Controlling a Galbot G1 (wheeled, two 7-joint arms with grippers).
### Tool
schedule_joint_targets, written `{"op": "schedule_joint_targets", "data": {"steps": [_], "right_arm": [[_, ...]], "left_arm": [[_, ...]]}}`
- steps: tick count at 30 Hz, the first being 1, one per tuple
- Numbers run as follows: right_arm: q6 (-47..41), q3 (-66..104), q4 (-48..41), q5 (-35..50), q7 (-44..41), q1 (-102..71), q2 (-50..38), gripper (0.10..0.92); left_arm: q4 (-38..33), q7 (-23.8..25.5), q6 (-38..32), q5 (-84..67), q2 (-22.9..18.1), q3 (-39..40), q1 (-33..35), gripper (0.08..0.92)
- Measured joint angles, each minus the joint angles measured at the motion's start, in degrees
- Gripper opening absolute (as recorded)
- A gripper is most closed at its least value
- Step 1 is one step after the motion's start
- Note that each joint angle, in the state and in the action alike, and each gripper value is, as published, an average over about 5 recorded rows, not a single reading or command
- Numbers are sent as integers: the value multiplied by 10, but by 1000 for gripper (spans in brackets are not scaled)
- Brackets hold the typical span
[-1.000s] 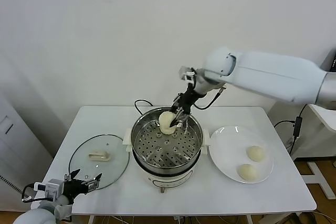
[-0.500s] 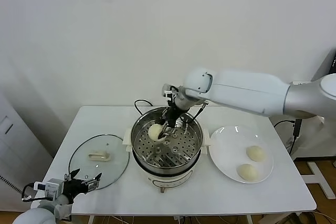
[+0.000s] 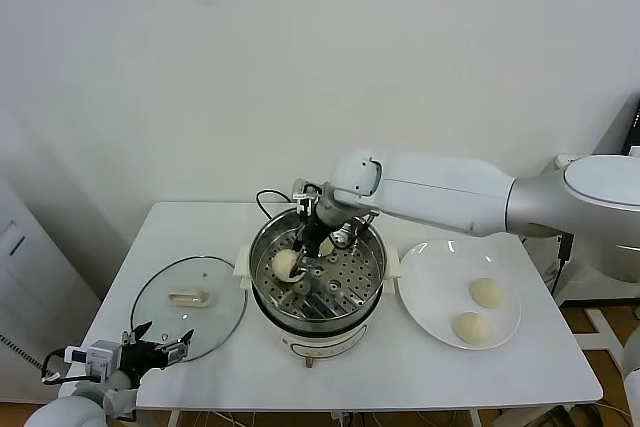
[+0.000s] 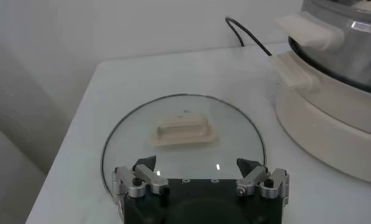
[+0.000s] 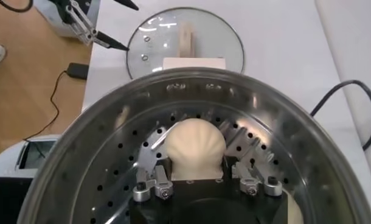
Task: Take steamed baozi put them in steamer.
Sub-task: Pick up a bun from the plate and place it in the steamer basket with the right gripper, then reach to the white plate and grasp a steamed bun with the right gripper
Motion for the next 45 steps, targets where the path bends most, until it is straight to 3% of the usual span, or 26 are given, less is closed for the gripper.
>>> {"op": "schedule_joint_targets", "data": {"steps": [7,11,20,29,36,45], "right_arm": [[-1,4,2,-3,-1,2,-3,756],[5,3,8,-8,-16,14,-19,816],[42,-23,42,-50,-99,89,-102,823],[109,-43,69,-157,-202,124,-231,823],[160,-17,65,-255,-255,85,-312,823],[208,56,43,-363,-293,-14,-356,823]], "left_arm": [[0,0,0,0,0,0,1,823],[0,0,-1,0,2,-1,2,823],[0,0,-1,0,2,-2,3,823],[-7,0,-1,0,3,-7,9,823],[-9,1,-1,0,5,-8,11,823],[-14,1,0,0,7,-10,13,823]]}}
